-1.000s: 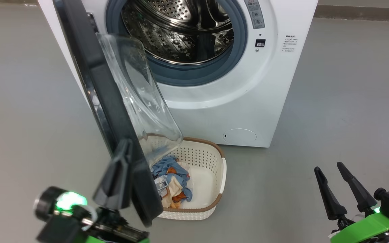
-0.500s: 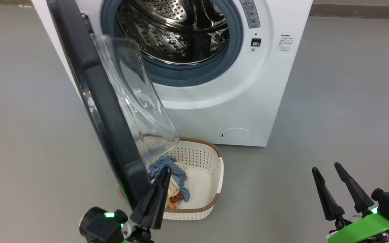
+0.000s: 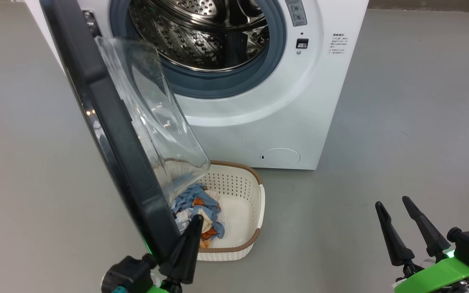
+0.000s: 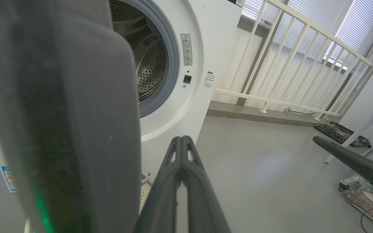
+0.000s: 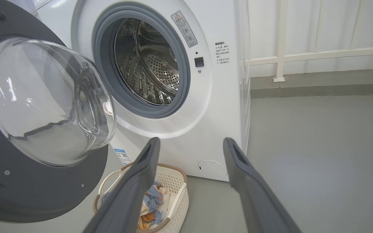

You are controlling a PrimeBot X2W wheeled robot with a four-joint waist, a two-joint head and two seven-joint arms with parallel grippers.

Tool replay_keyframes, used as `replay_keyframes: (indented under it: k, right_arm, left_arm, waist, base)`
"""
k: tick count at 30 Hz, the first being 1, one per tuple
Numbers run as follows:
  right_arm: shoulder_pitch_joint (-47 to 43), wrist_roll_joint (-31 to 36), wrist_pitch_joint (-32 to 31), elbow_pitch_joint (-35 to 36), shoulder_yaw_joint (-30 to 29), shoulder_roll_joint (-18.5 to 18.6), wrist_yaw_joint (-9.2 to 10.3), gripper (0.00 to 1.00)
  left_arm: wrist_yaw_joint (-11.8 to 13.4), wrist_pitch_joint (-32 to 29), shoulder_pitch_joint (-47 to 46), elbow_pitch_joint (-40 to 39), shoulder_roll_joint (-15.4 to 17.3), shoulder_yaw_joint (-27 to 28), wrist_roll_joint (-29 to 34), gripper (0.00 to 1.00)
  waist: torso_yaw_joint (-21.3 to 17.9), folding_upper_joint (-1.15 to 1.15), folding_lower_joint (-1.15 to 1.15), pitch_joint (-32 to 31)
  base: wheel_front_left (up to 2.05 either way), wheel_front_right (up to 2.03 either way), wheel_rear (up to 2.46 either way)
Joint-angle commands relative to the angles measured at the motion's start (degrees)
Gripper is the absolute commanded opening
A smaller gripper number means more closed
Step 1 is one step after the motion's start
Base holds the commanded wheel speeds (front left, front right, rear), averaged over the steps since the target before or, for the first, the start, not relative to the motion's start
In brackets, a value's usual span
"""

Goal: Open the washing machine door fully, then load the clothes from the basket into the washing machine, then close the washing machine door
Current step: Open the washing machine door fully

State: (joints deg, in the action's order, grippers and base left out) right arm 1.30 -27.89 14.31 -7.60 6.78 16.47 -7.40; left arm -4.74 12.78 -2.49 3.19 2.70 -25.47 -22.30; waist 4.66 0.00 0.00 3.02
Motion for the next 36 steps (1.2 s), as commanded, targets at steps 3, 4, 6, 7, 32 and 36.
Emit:
replay_keyframes:
  k: [3,4,6,7,32,36]
  right_arm:
    - [1.8,-0.3,0.7,1.2,1.2,0.6,-0.09,1.00]
    - [1.8,-0.3,0.7,1.2,1.2,0.5,-0.09,1.00]
    - [1.9,-0.3,0.7,1.1,1.3,0.3,-0.09,1.00]
    - [1.9,-0.3,0.7,1.1,1.4,0.4,-0.09,1.00]
    - [1.7,-0.9,0.7,0.2,3.0,0.9,-0.09,1.00]
    - [1.6,-1.0,0.7,0.1,3.2,0.8,-0.09,1.00]
  left_arm:
    - [1.0,1.2,-3.2,0.2,0.2,1.9,-1.8,0.00]
    - [1.3,1.3,-3.4,0.6,0.2,1.9,-2.3,0.00]
    - [2.0,1.6,-3.8,1.1,0.2,1.9,-2.9,0.00]
    - [2.2,1.6,-4.0,1.4,0.2,1.9,-3.2,0.00]
    - [3.5,2.2,-2.8,2.4,2.4,5.9,-3.3,0.00]
    - [4.1,2.2,-2.5,2.2,3.1,6.5,-3.1,0.00]
  waist:
    - [0.1,0.00,0.00,0.0]
    - [0.1,0.00,0.00,0.1]
    - [0.2,0.00,0.00,0.1]
    - [0.3,0.00,0.00,0.1]
    - [5.0,0.00,0.00,-0.6]
    - [6.0,0.00,0.00,-0.6]
  base:
    - [0.00,0.00,0.00]
    - [0.00,0.00,0.00]
    - [0.00,0.00,0.00]
    - [0.00,0.00,0.00]
    - [0.00,0.00,0.00]
    - [0.00,0.00,0.00]
